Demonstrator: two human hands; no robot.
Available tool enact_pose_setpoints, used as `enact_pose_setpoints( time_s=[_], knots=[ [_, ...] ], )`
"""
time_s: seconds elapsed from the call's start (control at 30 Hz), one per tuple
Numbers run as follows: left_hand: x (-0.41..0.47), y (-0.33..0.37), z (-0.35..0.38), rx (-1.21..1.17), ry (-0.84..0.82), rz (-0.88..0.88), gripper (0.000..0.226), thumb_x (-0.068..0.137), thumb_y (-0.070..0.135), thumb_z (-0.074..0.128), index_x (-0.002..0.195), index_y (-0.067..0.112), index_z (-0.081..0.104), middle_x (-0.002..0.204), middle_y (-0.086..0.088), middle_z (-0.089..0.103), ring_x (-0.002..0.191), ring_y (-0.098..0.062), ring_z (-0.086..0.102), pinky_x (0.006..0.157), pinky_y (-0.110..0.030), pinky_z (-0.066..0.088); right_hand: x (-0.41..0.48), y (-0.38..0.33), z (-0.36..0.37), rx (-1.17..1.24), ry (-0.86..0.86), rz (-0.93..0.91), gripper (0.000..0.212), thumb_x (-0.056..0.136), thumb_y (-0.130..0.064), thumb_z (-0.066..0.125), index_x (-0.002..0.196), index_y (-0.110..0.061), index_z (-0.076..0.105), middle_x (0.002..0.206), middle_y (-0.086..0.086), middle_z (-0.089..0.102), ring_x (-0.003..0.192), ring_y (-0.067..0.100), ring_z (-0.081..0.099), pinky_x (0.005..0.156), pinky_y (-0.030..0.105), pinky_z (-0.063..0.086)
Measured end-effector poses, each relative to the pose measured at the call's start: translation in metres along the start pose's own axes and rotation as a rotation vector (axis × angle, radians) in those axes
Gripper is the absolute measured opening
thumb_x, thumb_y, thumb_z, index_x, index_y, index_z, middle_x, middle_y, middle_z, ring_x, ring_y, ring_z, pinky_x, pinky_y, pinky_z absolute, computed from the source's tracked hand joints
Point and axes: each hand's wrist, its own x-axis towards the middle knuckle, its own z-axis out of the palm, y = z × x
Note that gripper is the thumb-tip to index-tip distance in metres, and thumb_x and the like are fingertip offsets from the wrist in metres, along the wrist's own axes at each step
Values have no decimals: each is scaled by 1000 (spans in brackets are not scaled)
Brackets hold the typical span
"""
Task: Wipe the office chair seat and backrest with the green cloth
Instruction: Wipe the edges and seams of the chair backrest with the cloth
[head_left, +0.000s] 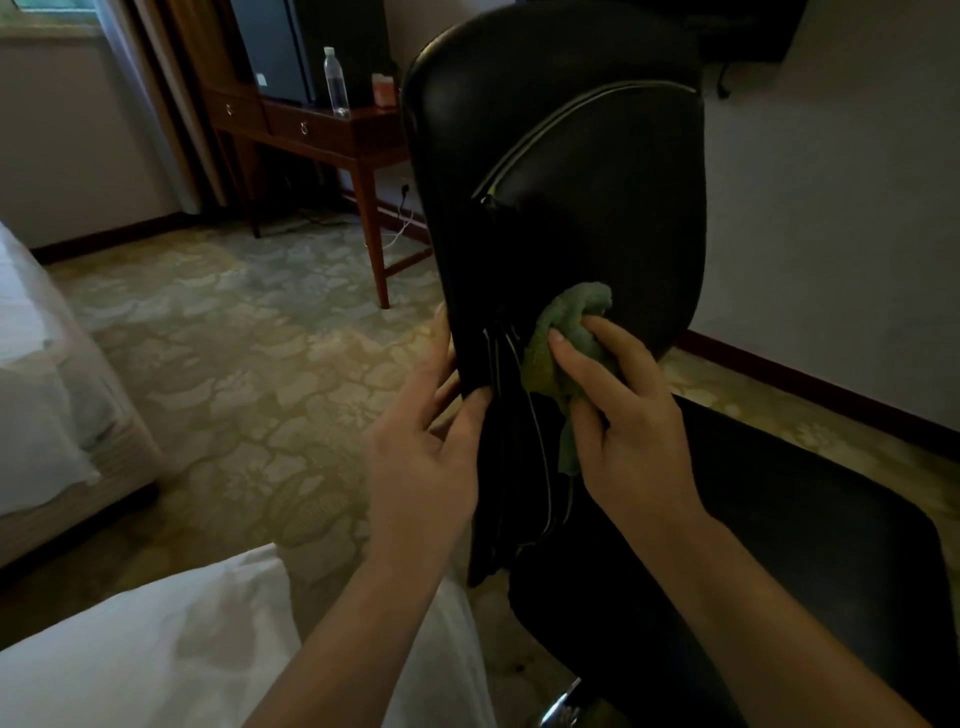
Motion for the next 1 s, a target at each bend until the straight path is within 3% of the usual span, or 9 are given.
enact_pose_setpoints(
  time_s=[0.13,0.2,0.37,0.6,0.73,0.83,1.0],
  knots=[
    [-1,-1,1,-41,-10,12,64,99,-2,58,146,40,45,136,13,64,125,-4,61,99,-28,55,3,-1,-7,-13,1,-4,43,95,-8,51,137,-14,57,144,17,44,130,25,48,105,28,46],
    [-2,-2,1,-45,-18,24,63,99,-3,58,147,37,44,140,9,62,126,-5,60,99,-28,54,15,-6,-9,12,40,-1,47,90,-1,55,136,-13,57,145,16,42,132,24,46,106,27,45],
    [-2,-5,3,-62,15,42,62,99,-5,57,143,37,46,145,5,58,130,-8,58,101,-29,53,23,-12,-2,24,27,-1,39,93,-9,51,130,-11,62,141,17,46,127,25,50,102,34,49],
    [-3,-9,8,-58,62,37,58,99,-1,60,144,33,48,139,15,61,126,-4,60,101,-25,52,-6,1,-6,-15,-49,43,37,96,-18,46,127,-12,64,140,17,49,125,27,52,102,24,43],
    [-5,-8,9,-26,52,41,59,100,0,59,146,35,46,140,14,61,126,-3,59,101,-26,53,3,-1,-23,-38,-39,25,43,89,1,59,130,-13,62,141,14,48,128,25,49,104,30,46],
    [-6,-8,9,-29,47,37,60,101,1,57,146,39,44,141,12,61,128,-4,59,102,-31,54,23,-9,-32,-1,36,22,44,88,5,60,129,-11,61,139,12,49,127,15,46,105,18,43],
    [-6,-6,8,-31,39,39,63,101,1,57,143,45,44,143,10,59,129,-4,57,102,-34,54,27,-18,-12,12,20,13,36,89,4,61,121,-10,67,138,14,50,126,25,52,101,33,50]
  ],
)
